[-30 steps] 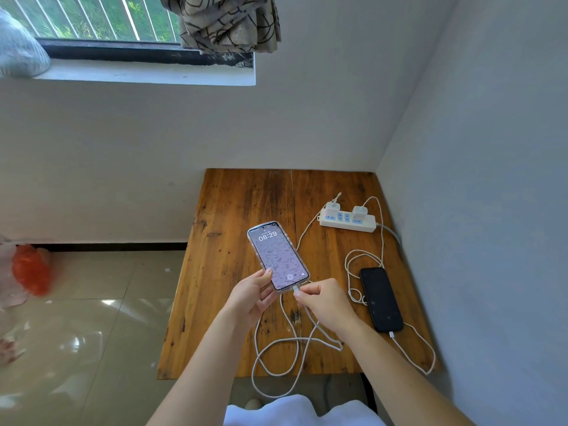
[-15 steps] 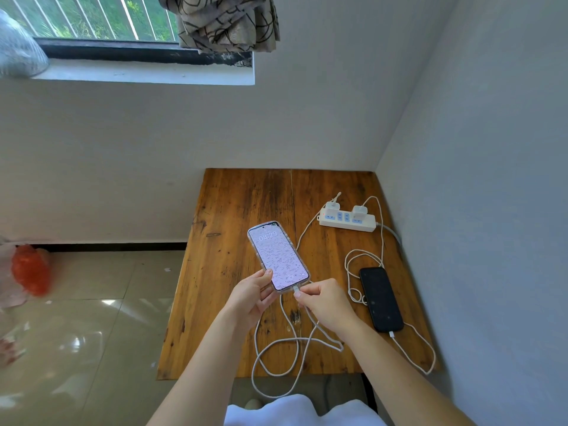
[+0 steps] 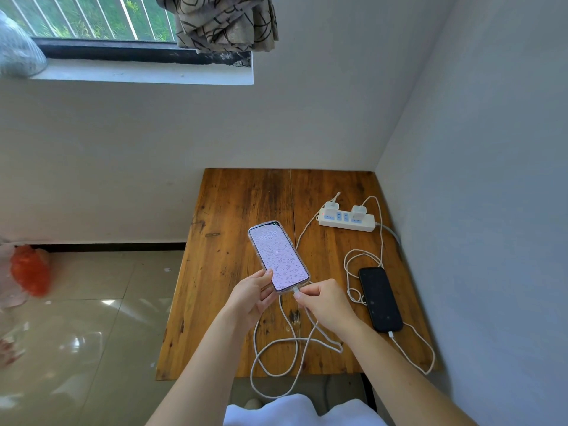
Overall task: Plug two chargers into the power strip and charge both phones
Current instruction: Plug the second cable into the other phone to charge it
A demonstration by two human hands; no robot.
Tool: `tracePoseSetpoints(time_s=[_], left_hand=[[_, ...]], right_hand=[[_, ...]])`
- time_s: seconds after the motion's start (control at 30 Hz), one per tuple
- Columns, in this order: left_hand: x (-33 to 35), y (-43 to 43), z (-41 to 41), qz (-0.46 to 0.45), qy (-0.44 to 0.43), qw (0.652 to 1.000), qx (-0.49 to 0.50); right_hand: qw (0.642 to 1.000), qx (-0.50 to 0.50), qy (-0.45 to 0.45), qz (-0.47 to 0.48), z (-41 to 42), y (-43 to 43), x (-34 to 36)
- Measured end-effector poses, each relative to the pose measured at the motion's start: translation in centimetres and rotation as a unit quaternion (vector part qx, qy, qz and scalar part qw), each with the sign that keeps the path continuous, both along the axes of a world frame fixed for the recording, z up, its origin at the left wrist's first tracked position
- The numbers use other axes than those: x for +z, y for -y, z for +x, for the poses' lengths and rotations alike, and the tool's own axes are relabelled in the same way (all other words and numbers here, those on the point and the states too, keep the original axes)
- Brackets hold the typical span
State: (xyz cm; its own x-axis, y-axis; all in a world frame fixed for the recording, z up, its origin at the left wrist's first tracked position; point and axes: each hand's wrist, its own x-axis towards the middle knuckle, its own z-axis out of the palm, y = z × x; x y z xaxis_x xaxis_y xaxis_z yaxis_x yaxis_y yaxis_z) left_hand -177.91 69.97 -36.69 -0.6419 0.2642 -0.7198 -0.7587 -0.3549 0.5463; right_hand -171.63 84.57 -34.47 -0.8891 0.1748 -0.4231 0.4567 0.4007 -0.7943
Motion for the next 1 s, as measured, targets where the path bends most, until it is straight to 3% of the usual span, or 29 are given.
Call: tracePoseSetpoints(time_s=[1.0], left_hand=[[-1.0,0.1,0.0,-0.011,-0.012,1.000,-0.006]], right_hand=[[1.000,-0.002,0.001,0.005,0.0,-0.3,-1.2]])
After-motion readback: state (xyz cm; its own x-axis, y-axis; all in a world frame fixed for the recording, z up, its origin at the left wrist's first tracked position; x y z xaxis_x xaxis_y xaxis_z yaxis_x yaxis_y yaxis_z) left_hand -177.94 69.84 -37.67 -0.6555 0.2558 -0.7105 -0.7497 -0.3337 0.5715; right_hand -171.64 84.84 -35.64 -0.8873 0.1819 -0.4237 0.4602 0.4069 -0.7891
